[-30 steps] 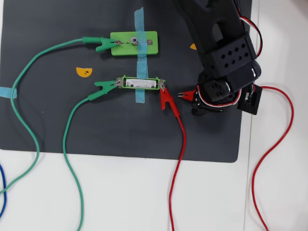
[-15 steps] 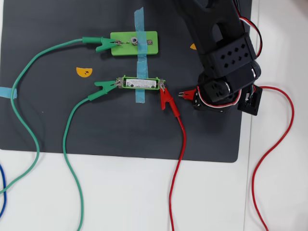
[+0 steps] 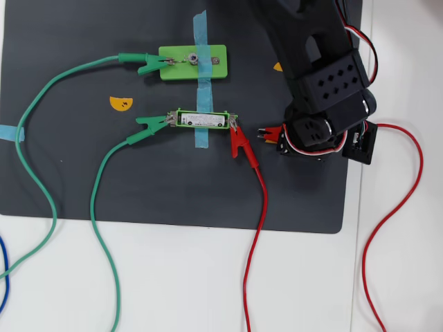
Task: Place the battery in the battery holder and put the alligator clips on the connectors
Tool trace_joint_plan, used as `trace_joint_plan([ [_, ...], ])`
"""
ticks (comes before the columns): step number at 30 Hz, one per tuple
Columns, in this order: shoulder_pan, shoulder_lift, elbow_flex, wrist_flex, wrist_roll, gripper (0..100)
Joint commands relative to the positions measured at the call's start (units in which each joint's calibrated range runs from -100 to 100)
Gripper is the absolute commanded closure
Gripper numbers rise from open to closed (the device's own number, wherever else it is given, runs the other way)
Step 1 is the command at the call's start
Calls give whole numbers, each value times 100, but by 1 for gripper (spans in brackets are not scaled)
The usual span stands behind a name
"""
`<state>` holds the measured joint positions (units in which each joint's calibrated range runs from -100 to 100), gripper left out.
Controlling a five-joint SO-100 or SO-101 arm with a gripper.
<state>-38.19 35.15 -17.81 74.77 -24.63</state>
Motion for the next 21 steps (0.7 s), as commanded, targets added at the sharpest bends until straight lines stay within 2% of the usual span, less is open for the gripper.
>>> trace_joint_plan([
  [1, -53, -312, 53, 245, 28, 99],
  [12, -467, -1682, 624, 382, -30, 99],
  [21, -386, -2431, 1676, 357, -634, 99],
])
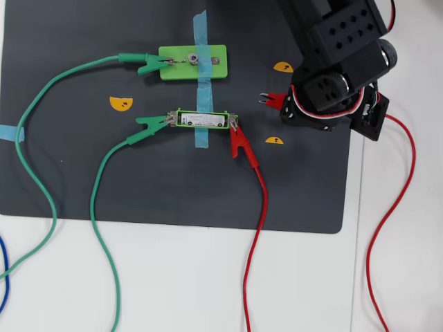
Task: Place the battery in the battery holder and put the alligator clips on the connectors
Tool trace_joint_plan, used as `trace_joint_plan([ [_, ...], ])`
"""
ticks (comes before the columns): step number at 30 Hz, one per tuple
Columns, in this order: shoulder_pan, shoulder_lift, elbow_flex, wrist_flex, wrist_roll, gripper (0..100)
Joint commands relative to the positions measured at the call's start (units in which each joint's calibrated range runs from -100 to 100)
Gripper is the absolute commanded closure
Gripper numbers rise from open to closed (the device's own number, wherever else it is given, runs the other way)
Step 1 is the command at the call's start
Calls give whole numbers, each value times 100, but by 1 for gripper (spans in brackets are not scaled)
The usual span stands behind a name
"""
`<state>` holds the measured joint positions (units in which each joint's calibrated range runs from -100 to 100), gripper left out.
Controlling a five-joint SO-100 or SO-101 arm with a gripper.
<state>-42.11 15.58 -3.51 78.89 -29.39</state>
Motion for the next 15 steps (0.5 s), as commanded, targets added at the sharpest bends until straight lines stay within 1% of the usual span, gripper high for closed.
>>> trace_joint_plan([
  [1, 6, -525, 351, -55, -179, 99],
  [3, 16, -635, 614, -64, -294, 99],
  [5, 16, -661, 693, -64, -294, 99],
  [12, 26, -686, 1333, -64, -257, 99],
  [15, 26, -686, 1491, -72, -153, 99],
])
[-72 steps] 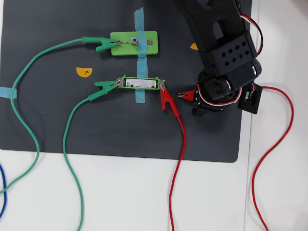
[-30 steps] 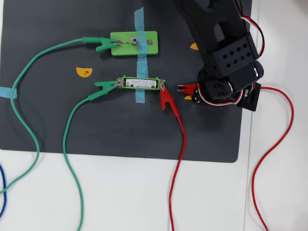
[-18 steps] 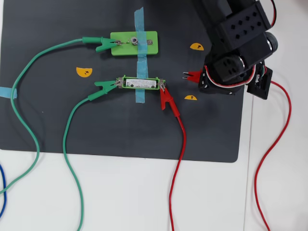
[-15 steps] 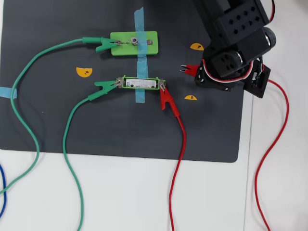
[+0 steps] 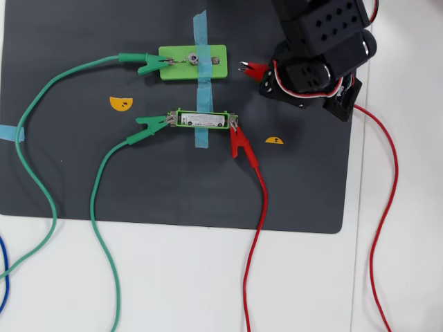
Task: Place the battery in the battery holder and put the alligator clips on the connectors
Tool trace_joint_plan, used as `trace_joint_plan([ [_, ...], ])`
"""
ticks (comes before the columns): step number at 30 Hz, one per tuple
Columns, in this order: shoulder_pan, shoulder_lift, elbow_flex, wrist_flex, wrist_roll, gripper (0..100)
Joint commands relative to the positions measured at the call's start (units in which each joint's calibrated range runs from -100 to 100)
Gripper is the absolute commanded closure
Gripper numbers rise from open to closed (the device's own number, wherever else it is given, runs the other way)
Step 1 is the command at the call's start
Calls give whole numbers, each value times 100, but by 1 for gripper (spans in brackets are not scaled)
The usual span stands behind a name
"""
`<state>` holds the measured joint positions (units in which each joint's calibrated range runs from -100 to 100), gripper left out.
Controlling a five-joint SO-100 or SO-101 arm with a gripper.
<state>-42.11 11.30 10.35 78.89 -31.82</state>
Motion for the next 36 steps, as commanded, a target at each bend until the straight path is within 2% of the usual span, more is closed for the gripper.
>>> trace_joint_plan([
  [1, 26, -258, 123, -72, 95, 99],
  [5, -5, -505, 263, -81, 194, 99],
  [14, 16, -1321, 1579, -1250, 215, 99],
  [36, 490, -1330, 1860, -1190, 340, 99],
])
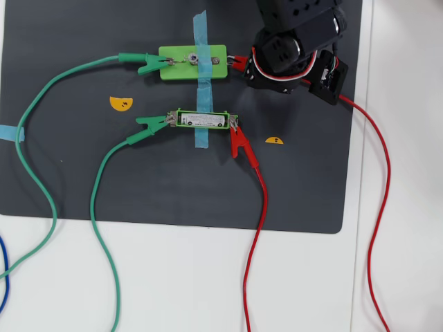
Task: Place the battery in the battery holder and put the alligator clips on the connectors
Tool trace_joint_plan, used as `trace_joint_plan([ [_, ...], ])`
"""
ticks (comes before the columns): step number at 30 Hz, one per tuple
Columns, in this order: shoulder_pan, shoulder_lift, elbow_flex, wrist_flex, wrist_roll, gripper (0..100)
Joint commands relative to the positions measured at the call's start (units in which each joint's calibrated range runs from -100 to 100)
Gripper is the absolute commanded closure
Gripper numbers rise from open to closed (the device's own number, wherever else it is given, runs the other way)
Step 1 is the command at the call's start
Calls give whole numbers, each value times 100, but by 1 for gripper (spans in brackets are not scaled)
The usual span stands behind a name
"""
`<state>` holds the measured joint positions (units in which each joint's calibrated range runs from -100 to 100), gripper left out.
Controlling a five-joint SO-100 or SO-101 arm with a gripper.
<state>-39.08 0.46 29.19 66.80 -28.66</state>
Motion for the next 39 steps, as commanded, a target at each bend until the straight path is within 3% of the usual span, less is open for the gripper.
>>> trace_joint_plan([
  [1, 259, -246, -24, 20, 24, 99],
  [39, 814, -170, -24, 46, -101, 99],
])
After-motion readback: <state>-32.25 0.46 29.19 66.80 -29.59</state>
